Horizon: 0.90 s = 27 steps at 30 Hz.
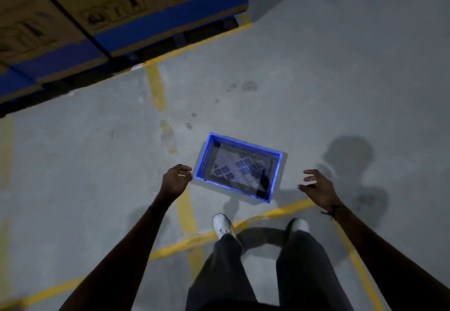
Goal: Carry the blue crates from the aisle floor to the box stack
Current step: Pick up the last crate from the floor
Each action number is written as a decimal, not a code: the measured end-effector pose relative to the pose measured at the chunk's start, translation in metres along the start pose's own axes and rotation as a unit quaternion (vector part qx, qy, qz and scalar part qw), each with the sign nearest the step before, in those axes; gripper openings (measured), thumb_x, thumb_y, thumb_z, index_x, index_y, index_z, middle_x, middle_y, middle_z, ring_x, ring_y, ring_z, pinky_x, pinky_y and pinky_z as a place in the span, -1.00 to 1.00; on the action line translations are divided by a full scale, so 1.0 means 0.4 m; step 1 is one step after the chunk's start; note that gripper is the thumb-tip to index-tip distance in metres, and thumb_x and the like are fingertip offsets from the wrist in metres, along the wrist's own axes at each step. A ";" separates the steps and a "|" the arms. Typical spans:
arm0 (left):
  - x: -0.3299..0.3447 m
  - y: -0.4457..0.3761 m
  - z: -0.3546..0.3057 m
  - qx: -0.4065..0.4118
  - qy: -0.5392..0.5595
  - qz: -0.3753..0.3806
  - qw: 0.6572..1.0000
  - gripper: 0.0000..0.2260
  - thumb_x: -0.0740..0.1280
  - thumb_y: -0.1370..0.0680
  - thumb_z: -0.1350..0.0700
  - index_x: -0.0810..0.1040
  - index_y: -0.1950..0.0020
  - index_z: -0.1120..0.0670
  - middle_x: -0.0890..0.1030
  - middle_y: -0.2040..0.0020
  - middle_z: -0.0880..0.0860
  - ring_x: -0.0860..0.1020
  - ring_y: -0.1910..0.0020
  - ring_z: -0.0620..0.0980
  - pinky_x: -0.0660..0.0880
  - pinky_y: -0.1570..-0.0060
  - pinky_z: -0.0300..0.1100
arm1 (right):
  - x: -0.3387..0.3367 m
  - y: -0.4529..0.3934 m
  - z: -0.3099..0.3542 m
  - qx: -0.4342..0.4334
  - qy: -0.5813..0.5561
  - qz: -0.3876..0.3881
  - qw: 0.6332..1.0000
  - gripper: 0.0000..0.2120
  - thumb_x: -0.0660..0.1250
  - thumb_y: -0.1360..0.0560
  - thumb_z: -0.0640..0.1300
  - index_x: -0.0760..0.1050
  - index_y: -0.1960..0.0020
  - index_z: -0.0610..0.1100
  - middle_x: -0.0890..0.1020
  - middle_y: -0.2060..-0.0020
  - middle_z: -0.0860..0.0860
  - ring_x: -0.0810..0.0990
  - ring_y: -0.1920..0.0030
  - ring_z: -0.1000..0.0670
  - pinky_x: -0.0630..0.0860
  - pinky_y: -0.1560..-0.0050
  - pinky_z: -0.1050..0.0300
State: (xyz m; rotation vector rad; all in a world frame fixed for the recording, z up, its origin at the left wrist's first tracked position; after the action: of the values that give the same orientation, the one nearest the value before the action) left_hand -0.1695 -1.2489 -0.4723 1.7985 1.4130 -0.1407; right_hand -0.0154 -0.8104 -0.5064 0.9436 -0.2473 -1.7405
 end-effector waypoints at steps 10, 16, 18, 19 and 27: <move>0.143 -0.456 0.216 -0.011 -0.125 0.042 0.991 -0.78 0.49 -0.50 0.25 0.64 -0.13 0.20 0.66 0.07 0.06 0.66 0.04 0.11 0.54 -0.02 -0.17 | 0.274 -0.245 -0.190 0.101 0.030 -0.033 0.994 -0.39 0.56 -0.40 -0.22 0.40 -0.38 -0.18 0.62 -0.12 -0.20 0.63 0.18 -0.07 0.53 0.18 0.16; 0.328 -0.770 0.477 -0.023 -0.190 0.054 0.980 -0.63 0.53 -0.45 0.26 0.56 -0.22 0.24 0.65 -0.10 0.24 0.64 0.09 0.14 0.40 0.04 -0.20 | 0.502 -0.533 -0.432 0.096 0.040 -0.017 0.994 -0.27 0.52 -0.45 -0.14 0.25 -0.51 -0.16 0.54 -0.27 -0.24 0.61 -0.01 -0.13 0.57 -0.05 -0.05; 0.386 -0.865 0.549 -0.032 -0.216 0.064 0.974 -0.56 0.52 -0.46 0.24 0.51 -0.29 0.25 0.61 -0.15 0.25 0.59 0.08 0.11 0.38 0.04 -0.18 | 0.573 -0.616 -0.505 0.086 0.053 -0.010 0.995 -0.22 0.52 -0.45 -0.11 0.20 -0.54 -0.17 0.51 -0.30 -0.25 0.60 -0.08 -0.18 0.55 -0.06 -0.05; 0.412 -0.907 0.578 -0.034 -0.223 0.066 0.972 -0.52 0.52 -0.46 0.23 0.48 -0.33 0.25 0.58 -0.19 0.27 0.59 0.04 0.13 0.40 0.03 -0.15 | 0.605 -0.653 -0.538 0.082 0.061 -0.004 0.995 -0.19 0.51 -0.45 -0.11 0.16 -0.56 -0.18 0.50 -0.31 -0.25 0.60 -0.13 -0.21 0.55 -0.08 -0.09; 0.569 -1.117 0.713 -0.106 -0.221 0.110 0.963 -0.22 0.47 -0.53 0.17 0.07 -0.61 0.20 0.49 -0.34 0.26 0.51 -0.30 0.34 0.46 -0.17 0.11 | 0.743 -0.789 -0.707 0.104 0.098 -0.055 0.988 -0.04 0.52 -0.39 -0.11 -0.01 -0.58 -0.12 0.38 -0.28 -0.31 0.43 -0.23 -0.39 0.49 -0.12 -0.31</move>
State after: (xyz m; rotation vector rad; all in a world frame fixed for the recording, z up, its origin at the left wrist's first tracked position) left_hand -0.3573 -1.2496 -1.0177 1.6074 0.8724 -0.2467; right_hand -0.0721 -0.8692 -1.0175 1.2939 -0.2571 -1.7303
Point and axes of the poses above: each hand's wrist, its own y-axis away from the middle knuckle, its own x-axis out of the palm, z = x × y, the point moved 1 cm from there along -y, towards the middle knuckle
